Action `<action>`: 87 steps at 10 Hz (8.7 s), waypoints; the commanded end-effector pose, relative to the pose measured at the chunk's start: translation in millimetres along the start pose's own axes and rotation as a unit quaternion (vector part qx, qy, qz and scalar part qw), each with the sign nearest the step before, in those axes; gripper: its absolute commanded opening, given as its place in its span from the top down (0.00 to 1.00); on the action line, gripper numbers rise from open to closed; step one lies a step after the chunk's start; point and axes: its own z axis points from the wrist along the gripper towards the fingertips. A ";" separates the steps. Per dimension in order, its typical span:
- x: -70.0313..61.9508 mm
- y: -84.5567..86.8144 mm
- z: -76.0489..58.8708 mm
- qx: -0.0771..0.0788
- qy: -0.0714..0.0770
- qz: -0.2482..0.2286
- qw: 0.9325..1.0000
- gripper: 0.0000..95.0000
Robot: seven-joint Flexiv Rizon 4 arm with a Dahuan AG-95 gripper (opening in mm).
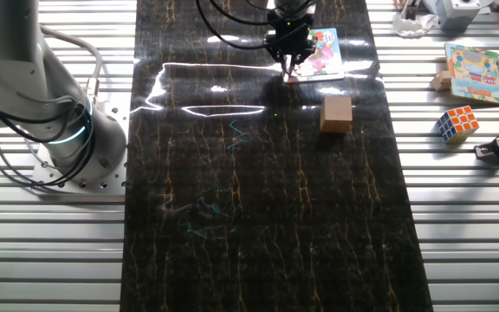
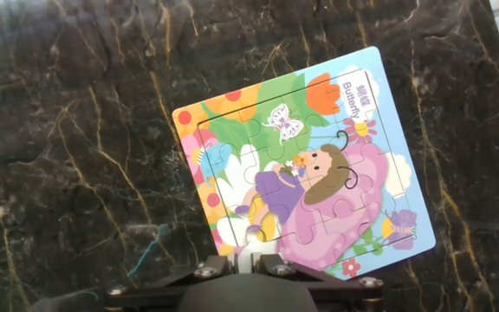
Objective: Assemble one piece of a puzzle
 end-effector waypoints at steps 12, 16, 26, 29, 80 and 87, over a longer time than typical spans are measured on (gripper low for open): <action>-0.6 1.4 -6.3 0.003 0.008 0.002 1.000 0.80; -0.6 1.4 -6.4 0.006 0.007 -0.007 1.000 0.60; 0.1 -0.7 -0.5 0.008 0.006 -0.005 1.000 0.60; 0.2 -1.1 0.4 0.007 0.006 0.002 1.000 0.80; -11.2 -6.2 -2.4 -0.004 0.002 0.070 0.998 1.00; -15.8 -11.3 -0.1 -0.001 0.002 0.071 0.997 1.00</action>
